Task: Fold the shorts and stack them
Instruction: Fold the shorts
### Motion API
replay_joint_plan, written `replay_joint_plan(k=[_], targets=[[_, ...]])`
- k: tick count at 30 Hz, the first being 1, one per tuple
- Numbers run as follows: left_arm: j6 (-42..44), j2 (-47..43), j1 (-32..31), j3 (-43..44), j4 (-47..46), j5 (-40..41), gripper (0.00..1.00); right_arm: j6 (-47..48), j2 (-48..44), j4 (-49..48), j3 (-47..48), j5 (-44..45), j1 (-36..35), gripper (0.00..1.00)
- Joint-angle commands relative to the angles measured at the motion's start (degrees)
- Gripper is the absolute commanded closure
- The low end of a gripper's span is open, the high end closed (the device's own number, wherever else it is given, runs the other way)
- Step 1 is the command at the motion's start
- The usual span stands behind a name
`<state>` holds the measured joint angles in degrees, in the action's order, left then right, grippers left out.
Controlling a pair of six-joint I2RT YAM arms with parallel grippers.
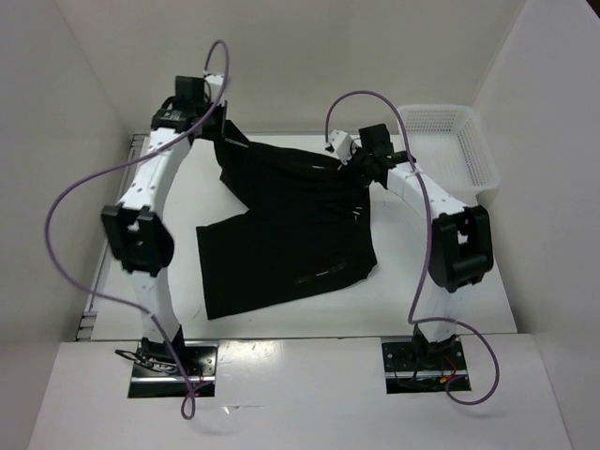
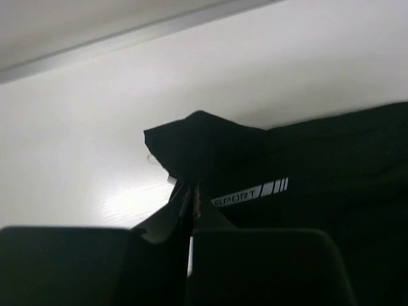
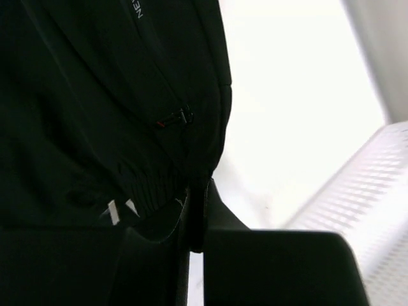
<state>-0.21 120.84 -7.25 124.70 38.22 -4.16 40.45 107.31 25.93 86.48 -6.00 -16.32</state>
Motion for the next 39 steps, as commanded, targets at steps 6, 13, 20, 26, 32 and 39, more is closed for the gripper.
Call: replay_joint_plan(k=[6,13,20,26,32,39], targets=[[0.21,-29.06,1.36,-37.76,0.81,-2.43,1.0,12.62,-17.12,4.04,-14.55,2.92,-9.94,1.0],[0.21,-42.59,0.21,-56.75,5.19,-2.43,1.0,17.82,-24.24,4.65,-27.93,5.38,-14.09,1.0],[0.21,-49.37,-0.31,-62.48,11.35,-1.03,1.0,19.67,-27.33,5.88,-31.63,7.22,-14.09,1.0],[0.21,-52.45,-1.45,-60.02,15.38,0.22,1.0,20.29,-28.99,8.16,-29.09,6.62,-14.09,1.0],[0.21,-55.62,-4.44,-67.03,21.54,-2.52,1.0,22.21,-33.56,13.62,-32.94,5.82,-16.45,1.0],[0.21,-55.54,-6.29,-72.67,21.03,-3.04,1.0,22.74,-34.18,12.91,-41.11,5.38,-18.84,1.0]])
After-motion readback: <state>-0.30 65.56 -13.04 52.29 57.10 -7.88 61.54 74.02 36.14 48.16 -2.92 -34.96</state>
